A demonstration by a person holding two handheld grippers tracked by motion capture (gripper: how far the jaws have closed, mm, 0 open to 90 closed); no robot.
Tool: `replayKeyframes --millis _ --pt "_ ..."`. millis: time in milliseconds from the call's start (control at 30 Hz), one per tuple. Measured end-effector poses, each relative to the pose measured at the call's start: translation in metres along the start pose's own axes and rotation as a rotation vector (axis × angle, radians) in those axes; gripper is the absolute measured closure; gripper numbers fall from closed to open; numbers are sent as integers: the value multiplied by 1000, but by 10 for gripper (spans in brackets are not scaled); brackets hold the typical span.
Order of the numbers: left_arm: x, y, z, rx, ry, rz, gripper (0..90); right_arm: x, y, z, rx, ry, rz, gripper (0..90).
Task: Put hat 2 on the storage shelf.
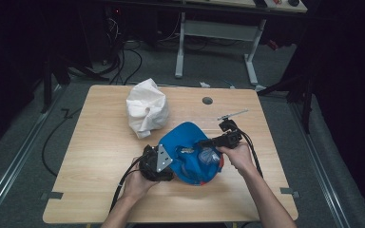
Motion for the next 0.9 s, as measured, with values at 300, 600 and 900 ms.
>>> replayKeyframes --millis 300,600,900 --pt "-3 -2 2 13 44 -5 186 0 -2 -2 4 12 2 834" --pt "-3 -1 7 58 60 -18 212 -1 -1 0 8 8 6 835" --pt "-1 -2 2 26 69 -20 430 -2 9 7 6 -12 36 828"
Point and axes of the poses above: each handheld gripper's, and its own axes: y roughly forward along the jaws, x roughly out of its top, z roughly to its left, the point moved 3 cm from there along y, roughly forward along the jaws, and after that the axes turned 3 degrees about -y, right-handed, at the moved point
